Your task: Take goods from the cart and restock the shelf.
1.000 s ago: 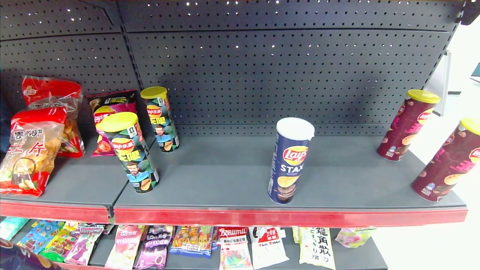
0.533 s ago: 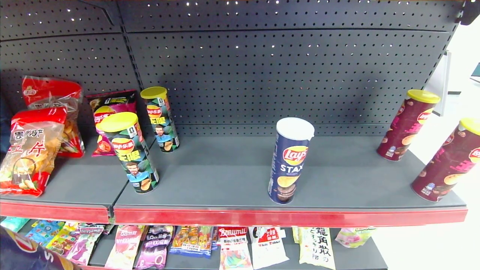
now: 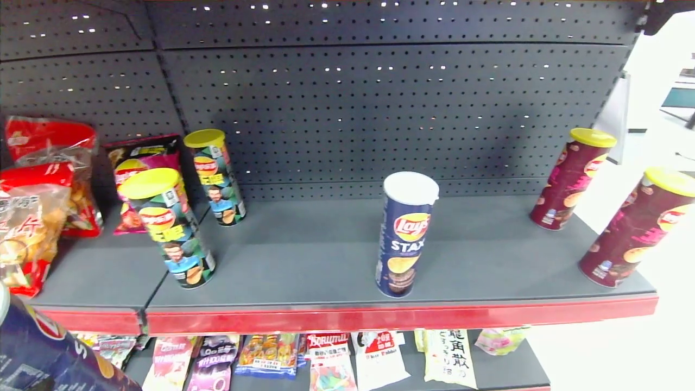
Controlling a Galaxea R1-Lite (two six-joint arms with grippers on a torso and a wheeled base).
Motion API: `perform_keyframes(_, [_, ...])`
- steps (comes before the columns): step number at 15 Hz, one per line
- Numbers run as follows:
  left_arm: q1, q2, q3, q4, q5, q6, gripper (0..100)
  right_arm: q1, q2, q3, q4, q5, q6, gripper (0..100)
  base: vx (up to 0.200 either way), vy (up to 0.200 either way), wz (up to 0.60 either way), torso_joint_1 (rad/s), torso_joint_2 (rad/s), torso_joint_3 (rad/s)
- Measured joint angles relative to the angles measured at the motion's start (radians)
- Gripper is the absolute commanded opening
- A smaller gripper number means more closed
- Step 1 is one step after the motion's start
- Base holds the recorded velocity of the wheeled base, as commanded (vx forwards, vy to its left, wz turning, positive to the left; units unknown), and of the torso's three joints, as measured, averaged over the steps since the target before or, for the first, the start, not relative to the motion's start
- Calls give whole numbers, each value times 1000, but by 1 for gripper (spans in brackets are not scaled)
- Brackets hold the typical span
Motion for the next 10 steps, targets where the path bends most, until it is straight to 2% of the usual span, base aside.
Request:
perform_keyframes(2, [1,7,0,0,-1,-1,0,0,-3,6,0,1,-1,100,0,0,-600,14,7,2])
perform_keyframes(6, [1,32,-13,-2,3,-13,0,7,-24,37,0,12,-1,100,0,0,0,0,0,0])
perform_keyframes(8, [1,65,-31,-7,5,-16,0,33,-66,64,0,65,11,100,0,0,0,0,0,0])
perform_keyframes(10, [2,109,-40,-51,5,-18,0,67,-95,75,1,87,48,100,0,0,0,0,0,0])
